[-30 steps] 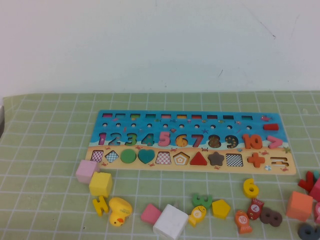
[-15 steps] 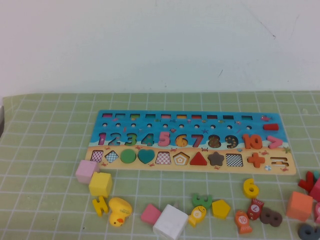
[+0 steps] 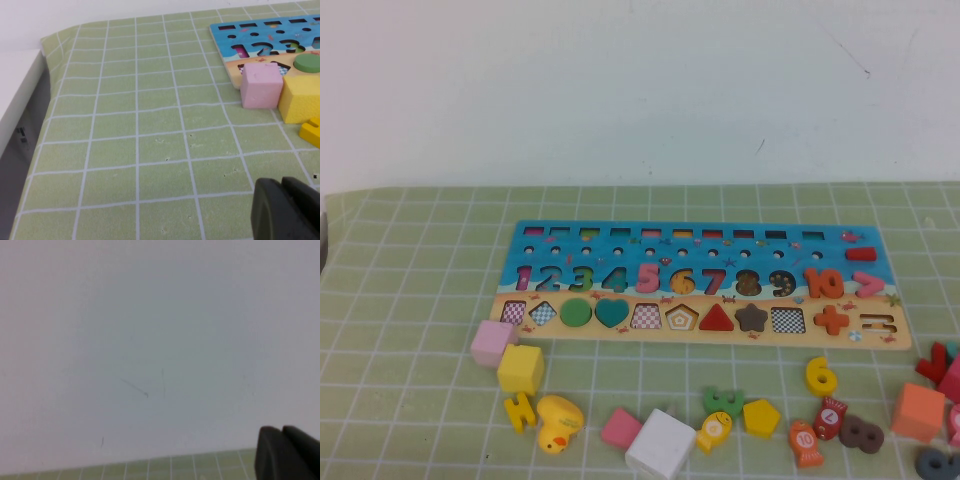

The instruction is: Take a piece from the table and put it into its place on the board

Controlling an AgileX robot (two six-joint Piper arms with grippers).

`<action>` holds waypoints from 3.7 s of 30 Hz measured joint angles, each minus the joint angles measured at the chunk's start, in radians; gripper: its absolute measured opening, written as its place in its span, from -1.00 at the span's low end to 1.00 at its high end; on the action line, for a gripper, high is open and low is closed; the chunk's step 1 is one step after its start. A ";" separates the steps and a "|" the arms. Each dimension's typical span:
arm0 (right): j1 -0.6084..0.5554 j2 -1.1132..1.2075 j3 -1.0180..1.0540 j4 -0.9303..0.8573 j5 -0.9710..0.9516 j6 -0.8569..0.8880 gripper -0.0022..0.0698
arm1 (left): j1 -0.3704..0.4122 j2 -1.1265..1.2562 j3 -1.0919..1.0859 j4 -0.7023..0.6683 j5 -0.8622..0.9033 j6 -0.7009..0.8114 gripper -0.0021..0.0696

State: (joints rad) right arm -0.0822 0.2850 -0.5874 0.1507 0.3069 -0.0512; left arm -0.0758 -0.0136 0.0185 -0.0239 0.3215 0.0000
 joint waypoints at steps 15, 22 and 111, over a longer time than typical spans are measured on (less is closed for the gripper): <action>0.000 0.661 -0.384 0.180 0.398 -0.261 -0.94 | 0.000 0.000 0.000 0.000 0.000 0.000 -0.95; 0.108 0.928 -0.449 0.202 0.421 -0.316 -0.94 | 0.000 0.000 0.000 0.000 0.000 0.000 -0.95; 0.570 1.775 -1.162 -0.003 0.533 0.201 -0.19 | 0.000 0.000 0.000 0.000 0.000 0.000 -0.95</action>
State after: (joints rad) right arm 0.4878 2.0601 -1.7494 0.1481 0.8403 0.1497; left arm -0.0758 -0.0136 0.0185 -0.0239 0.3215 0.0000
